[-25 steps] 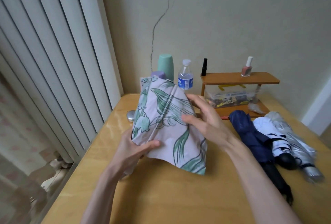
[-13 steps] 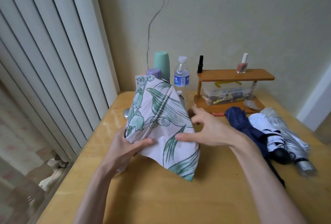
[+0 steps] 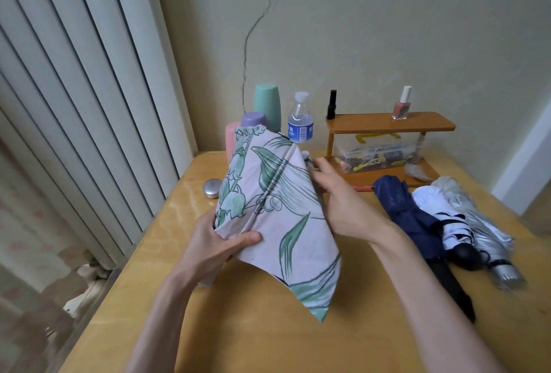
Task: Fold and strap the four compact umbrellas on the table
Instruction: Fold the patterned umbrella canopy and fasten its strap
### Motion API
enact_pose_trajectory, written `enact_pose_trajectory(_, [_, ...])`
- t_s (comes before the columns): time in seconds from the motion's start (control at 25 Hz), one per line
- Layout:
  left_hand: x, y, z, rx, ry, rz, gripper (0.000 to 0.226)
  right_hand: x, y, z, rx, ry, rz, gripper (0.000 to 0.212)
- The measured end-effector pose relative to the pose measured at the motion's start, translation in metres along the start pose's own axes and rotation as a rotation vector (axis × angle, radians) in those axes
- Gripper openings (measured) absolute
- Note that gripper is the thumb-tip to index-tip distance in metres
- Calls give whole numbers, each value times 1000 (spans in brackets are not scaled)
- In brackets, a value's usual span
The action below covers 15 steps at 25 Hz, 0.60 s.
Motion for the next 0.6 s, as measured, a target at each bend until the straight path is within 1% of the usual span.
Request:
enact_pose_trajectory(0.12, [-2, 1, 1, -33, -26, 28, 58, -4, 4, 4, 0, 145, -35, 30])
enact_pose_trajectory(0.2, [-2, 1, 0, -29, -30, 17, 57, 1, 9, 5, 5, 178, -4, 23])
enact_pose_trajectory(0.28, [-3, 2, 0, -11, -29, -31, 55, 9, 10, 2, 8, 190, 56, 24])
enact_pose_trajectory(0.36, [-3, 1, 0, -4, -36, -73, 54, 16, 8, -2, 28, 237, 103, 32])
enact_pose_trajectory(0.48, [-5, 1, 0, 6, -59, -119, 55, 24, 6, -4, 39, 263, 84, 39])
enact_pose_trajectory(0.56, [-7, 0, 0, 28, -58, -146, 49, 28, 9, -5, 11, 221, 60, 36])
enact_pose_trajectory(0.6, [-8, 1, 0, 44, -54, -163, 46, 30, 11, -6, -10, 183, 68, 28])
Point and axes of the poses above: each hand's wrist, its own z-axis towards the middle knuckle, its own x-axis out of the back of the hand, y = z × x, the point moved 2 cm from there along z, towards the middle knuckle, and after that the axes turned 3 degrees about -y, right-handed, at the moved point
